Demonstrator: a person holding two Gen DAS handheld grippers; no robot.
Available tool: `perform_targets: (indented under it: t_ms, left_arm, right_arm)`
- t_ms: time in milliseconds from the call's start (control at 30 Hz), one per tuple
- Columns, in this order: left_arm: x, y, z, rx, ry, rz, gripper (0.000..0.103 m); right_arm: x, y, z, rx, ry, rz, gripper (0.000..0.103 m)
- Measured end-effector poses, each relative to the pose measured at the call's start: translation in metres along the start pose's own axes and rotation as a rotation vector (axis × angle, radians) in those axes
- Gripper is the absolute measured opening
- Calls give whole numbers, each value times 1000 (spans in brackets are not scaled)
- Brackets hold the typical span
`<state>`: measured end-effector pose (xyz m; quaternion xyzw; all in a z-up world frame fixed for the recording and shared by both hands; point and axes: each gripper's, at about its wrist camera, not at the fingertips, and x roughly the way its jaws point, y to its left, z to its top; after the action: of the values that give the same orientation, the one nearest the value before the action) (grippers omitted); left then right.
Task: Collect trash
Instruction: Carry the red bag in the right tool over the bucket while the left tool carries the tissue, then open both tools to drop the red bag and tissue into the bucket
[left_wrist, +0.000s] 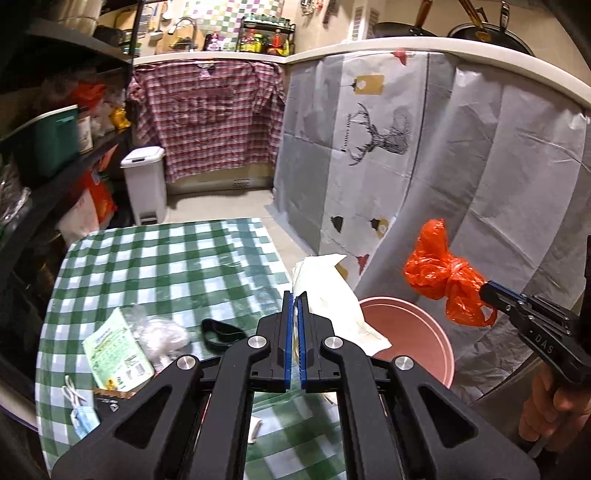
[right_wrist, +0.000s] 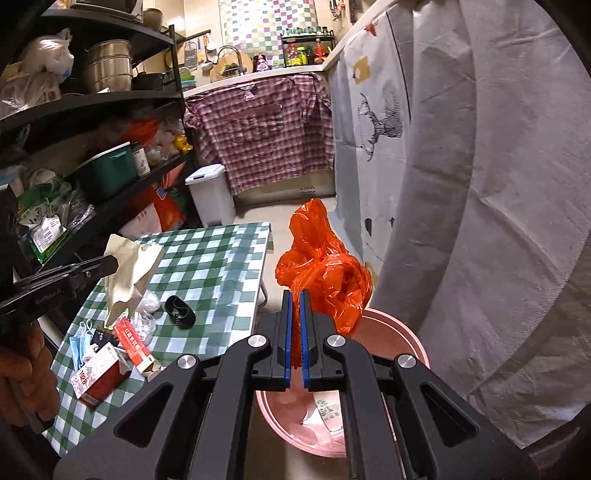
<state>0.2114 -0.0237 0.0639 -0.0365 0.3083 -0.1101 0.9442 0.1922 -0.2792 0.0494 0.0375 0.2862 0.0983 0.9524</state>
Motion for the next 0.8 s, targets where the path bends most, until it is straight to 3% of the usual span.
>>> perform_targets:
  t_ms: [800]
  left_arm:
    - [59, -61, -21, 70, 115, -102, 2]
  right_arm:
    - [9, -28, -6, 38, 46, -44, 5]
